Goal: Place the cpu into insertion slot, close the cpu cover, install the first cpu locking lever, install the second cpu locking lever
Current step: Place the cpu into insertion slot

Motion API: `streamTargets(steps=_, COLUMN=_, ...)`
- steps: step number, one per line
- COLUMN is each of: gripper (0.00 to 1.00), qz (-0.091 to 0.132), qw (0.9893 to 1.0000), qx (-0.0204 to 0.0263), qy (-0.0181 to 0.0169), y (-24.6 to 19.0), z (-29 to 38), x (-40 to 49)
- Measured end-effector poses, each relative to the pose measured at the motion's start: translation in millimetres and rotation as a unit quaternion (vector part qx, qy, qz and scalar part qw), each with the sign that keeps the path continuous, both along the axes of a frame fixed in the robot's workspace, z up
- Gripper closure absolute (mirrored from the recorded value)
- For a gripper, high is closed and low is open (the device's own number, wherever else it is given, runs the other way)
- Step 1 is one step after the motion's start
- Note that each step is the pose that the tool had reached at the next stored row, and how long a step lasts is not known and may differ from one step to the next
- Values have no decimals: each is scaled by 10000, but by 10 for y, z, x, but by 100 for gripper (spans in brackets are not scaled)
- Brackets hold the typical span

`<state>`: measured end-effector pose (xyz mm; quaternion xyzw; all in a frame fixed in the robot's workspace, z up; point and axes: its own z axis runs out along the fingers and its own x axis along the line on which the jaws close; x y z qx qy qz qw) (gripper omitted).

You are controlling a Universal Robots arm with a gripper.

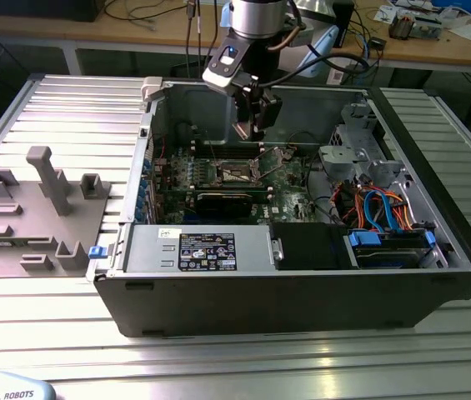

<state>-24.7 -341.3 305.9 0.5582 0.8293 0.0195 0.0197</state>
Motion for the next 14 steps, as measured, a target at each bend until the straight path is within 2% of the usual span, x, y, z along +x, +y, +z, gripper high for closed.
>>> streamTargets(steps=7, gripper=46, qz=-2, qw=10000, qx=-44, qy=0, y=29, z=-4, x=0)
streamTargets(steps=14, gripper=46, qz=-3, qw=10000, qx=-47, qy=0, y=35, z=-20, x=0)
